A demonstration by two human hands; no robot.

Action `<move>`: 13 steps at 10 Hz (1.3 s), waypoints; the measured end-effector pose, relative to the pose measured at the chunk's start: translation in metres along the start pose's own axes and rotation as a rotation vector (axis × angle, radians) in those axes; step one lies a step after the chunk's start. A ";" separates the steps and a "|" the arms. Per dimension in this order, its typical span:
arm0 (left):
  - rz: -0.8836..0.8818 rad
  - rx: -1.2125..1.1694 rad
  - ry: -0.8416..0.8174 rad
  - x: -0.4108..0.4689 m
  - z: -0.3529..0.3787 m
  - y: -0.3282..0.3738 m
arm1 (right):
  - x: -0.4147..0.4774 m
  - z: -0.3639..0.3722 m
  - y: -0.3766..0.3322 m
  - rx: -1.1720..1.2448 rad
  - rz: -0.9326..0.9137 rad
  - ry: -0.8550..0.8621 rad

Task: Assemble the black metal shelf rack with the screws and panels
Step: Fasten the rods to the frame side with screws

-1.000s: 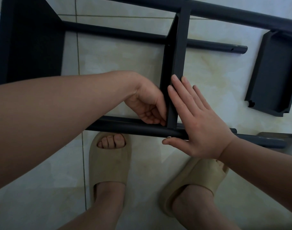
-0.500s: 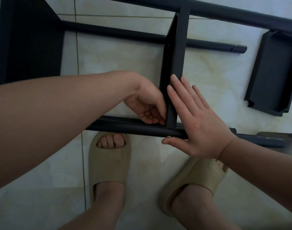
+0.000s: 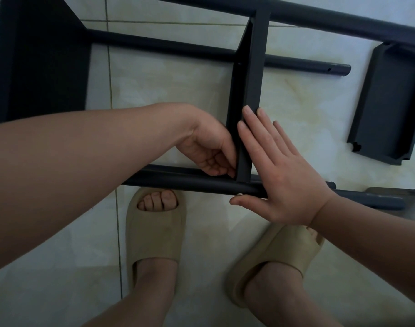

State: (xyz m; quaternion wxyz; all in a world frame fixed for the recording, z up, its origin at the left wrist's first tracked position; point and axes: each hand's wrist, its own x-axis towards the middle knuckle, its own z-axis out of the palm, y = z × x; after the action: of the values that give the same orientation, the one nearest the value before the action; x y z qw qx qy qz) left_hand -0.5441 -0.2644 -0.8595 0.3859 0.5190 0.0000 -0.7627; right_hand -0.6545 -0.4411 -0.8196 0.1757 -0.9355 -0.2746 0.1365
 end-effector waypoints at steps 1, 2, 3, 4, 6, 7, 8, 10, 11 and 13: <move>0.000 0.003 -0.001 0.001 0.001 -0.001 | 0.000 0.000 0.000 -0.001 0.001 -0.004; -0.003 -0.001 -0.013 0.001 0.001 -0.001 | 0.000 0.000 0.000 0.004 0.002 -0.005; -0.002 0.004 -0.014 0.000 0.001 -0.001 | 0.000 0.000 0.000 0.002 0.004 -0.008; -0.014 0.032 -0.009 -0.001 0.000 0.000 | 0.000 0.000 0.000 0.001 0.003 -0.005; -0.029 0.061 -0.005 -0.001 -0.001 0.001 | 0.000 0.000 0.000 0.002 0.002 0.002; -0.003 0.022 -0.015 -0.001 -0.001 0.001 | 0.000 0.000 0.000 0.000 0.001 0.001; 0.007 -0.007 -0.032 -0.003 -0.001 0.000 | -0.001 0.000 0.000 0.002 0.001 0.001; -0.032 0.049 -0.010 -0.001 -0.001 0.001 | 0.000 0.000 0.000 0.002 0.002 0.000; -0.018 0.032 -0.018 0.000 -0.001 0.001 | 0.000 0.000 0.000 -0.001 0.002 -0.001; -0.012 -0.011 -0.029 -0.002 -0.001 -0.001 | 0.000 0.000 0.000 -0.001 0.000 -0.001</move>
State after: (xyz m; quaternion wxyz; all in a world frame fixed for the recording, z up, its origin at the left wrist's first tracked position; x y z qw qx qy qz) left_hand -0.5433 -0.2619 -0.8584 0.3842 0.5056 0.0019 -0.7725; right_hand -0.6545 -0.4410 -0.8195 0.1753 -0.9355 -0.2747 0.1368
